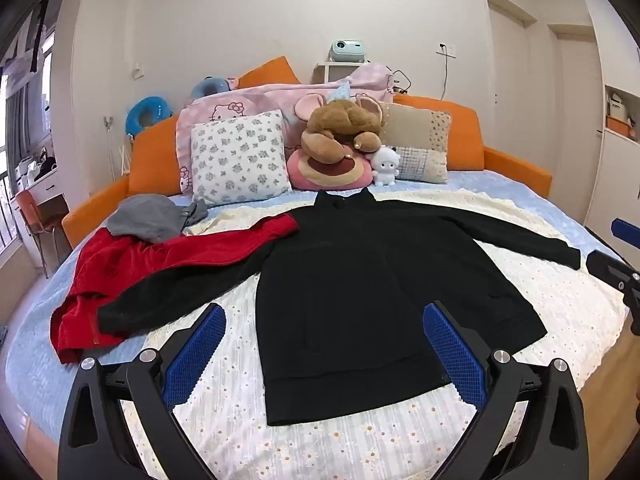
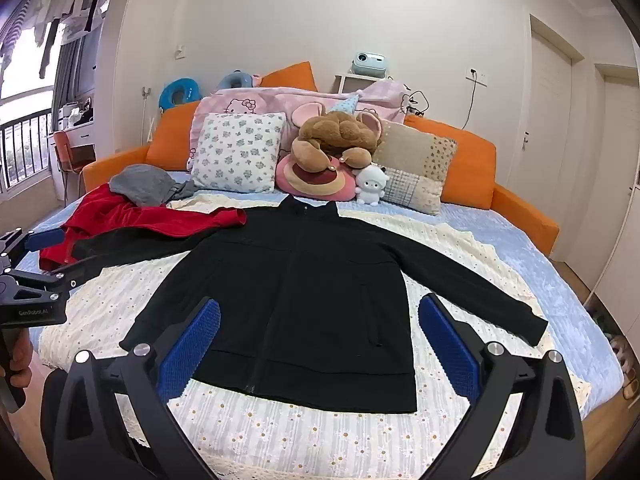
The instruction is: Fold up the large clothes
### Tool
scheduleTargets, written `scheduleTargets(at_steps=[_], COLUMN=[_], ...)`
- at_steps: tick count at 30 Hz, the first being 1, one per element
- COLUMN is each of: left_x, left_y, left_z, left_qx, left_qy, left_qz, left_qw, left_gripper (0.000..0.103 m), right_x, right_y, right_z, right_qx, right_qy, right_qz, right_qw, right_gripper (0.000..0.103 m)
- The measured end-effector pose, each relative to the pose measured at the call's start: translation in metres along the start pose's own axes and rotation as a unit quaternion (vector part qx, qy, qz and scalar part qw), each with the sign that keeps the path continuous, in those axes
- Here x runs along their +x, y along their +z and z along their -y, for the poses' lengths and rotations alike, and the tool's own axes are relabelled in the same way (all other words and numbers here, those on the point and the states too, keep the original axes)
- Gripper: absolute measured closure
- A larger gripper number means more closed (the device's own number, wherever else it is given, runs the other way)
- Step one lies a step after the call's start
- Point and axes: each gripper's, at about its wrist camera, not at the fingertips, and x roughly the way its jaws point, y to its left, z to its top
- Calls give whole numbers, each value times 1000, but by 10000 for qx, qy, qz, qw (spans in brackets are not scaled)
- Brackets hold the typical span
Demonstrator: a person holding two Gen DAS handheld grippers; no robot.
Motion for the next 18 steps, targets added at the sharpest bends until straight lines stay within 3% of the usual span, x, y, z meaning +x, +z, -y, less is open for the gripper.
scheduleTargets(at_steps=[6, 18], left_x=[-7, -15], left_y=[-1, 8], left_z=[-2, 7], left_qx=[-8, 9], left_qy=[279, 143], left_qz=[311, 279], left_qw=[9991, 9995], left_gripper=[3, 3], right_x=[-3, -17], right_y=[-1, 4], right_z=[0, 7], right_qx=[-13, 227], right_qy=[-19, -12], right_qz=[61, 445], right_qw=[10000, 9987], right_gripper=[4, 4])
